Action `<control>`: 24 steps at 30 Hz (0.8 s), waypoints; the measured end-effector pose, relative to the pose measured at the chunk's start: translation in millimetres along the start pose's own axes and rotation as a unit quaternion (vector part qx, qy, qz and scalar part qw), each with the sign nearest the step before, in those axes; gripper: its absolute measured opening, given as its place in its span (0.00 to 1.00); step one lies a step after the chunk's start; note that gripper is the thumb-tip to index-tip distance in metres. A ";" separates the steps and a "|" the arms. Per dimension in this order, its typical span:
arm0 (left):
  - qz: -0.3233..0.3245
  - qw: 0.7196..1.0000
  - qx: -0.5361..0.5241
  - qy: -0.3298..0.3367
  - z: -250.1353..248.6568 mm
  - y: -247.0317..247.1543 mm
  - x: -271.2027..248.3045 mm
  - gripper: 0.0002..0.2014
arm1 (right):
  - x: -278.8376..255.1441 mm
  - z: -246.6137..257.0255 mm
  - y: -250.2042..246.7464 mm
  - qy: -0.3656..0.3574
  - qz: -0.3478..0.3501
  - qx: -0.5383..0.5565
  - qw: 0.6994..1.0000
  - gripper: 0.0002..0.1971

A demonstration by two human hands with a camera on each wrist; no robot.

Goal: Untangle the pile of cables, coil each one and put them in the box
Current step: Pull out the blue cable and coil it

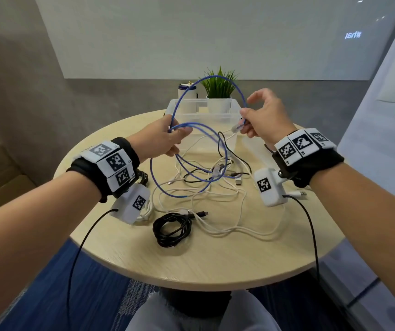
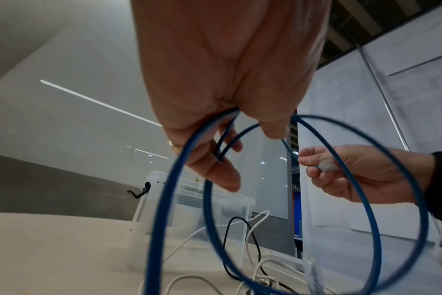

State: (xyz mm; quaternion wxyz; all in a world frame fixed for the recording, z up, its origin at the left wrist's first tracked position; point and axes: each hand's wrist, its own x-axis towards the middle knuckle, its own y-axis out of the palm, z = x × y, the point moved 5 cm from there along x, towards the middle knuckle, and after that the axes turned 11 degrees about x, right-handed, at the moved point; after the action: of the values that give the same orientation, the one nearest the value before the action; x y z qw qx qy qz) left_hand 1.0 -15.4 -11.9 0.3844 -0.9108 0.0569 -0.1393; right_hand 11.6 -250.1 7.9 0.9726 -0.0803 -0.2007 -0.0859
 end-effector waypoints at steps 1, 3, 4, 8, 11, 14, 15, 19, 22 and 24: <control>-0.007 1.000 0.004 -0.006 0.2 -0.3 1.2 0.17 | -1.5 0.8 2.9 0.005 0.019 0.013 1.000 0.08; -0.023 0.999 0.015 -0.017 2.9 -0.8 4.0 0.14 | -6.0 0.6 12.3 0.028 0.068 0.055 0.996 0.11; -0.025 0.999 0.014 -0.020 4.0 -0.1 4.8 0.11 | -7.4 -0.9 16.4 0.036 0.090 0.062 0.993 0.13; 0.009 0.997 -0.079 -0.026 -3.8 8.5 1.7 0.11 | -9.4 -3.6 23.5 0.008 0.114 -0.014 0.993 0.07; -0.019 0.996 -0.082 0.016 -14.5 5.2 -1.0 0.13 | -9.5 -2.9 20.5 -0.015 0.079 -0.061 0.995 0.05; -0.046 0.996 0.016 0.080 -18.8 1.5 -2.6 0.10 | -7.9 -1.3 19.5 -0.012 0.072 -0.090 0.993 0.08; -0.047 0.993 0.045 0.099 -20.4 2.5 -2.8 0.10 | -8.8 -1.3 20.3 0.011 0.073 -0.044 0.996 0.09; -0.070 0.961 0.193 0.187 -29.8 6.7 -4.3 0.13 | -15.8 2.0 30.5 0.110 0.112 0.186 0.970 0.09; -0.109 0.929 0.271 0.227 -32.4 6.2 -4.6 0.16 | -21.9 3.7 35.4 0.147 0.152 0.222 0.952 0.11; -0.133 0.921 0.275 0.243 -35.8 4.5 -7.3 0.15 | -26.1 1.6 38.2 0.169 0.170 0.236 0.942 0.12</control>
State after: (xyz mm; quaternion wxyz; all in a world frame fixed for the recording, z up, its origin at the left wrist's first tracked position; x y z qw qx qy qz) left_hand -16.6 -41.5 7.1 0.5724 -0.7062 -0.0135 -0.4165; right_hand -5.0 -209.1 -5.9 0.9833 0.1344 -0.0311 0.1183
